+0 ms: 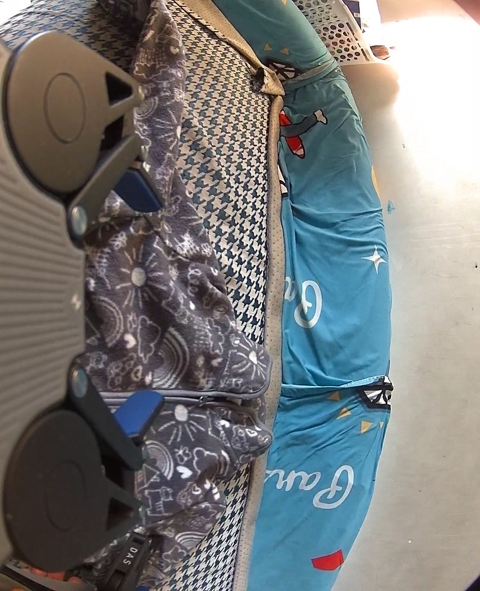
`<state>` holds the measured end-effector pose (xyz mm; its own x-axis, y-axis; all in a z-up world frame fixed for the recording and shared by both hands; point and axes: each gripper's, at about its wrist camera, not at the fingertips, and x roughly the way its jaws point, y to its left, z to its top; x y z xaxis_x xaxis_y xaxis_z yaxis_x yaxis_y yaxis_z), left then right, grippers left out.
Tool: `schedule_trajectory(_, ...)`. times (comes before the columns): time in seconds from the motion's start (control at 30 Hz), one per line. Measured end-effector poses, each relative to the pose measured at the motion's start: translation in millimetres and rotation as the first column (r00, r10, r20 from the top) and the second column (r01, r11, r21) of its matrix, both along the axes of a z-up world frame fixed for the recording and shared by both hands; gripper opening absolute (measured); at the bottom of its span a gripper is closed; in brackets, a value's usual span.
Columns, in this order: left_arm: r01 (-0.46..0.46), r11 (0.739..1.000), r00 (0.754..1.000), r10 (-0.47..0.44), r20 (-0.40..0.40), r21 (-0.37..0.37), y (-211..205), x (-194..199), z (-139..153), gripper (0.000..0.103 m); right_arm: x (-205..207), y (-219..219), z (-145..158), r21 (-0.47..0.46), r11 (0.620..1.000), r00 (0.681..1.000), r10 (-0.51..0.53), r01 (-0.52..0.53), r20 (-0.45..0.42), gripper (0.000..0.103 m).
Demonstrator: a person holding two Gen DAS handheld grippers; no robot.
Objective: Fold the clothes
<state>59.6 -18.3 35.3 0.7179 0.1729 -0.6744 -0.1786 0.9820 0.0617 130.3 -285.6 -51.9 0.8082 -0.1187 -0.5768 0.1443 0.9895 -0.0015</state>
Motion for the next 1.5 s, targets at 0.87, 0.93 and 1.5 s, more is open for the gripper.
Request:
schedule_trajectory(0.87, -0.025, 0.999, 0.999, 0.027, -0.038, 0.037, 80, -32, 4, 0.103, -83, 26, 75, 0.098, 0.976, 0.965, 0.209, -0.195, -0.159, 0.091)
schedule_trajectory(0.93, -0.057, 0.998, 0.998, 0.058, -0.017, 0.037, 97, -27, 7, 0.103, -75, 25, 74, 0.099, 0.979, 0.968, 0.195, -0.181, -0.156, 0.091)
schedule_trajectory(1.5, -0.152, 0.988, 0.988, 0.152, -0.023, -0.008, 152, 48, -6, 0.103, 26, 69, 61, 0.182, 0.956, 0.967, 0.246, -0.231, -0.064, 0.085)
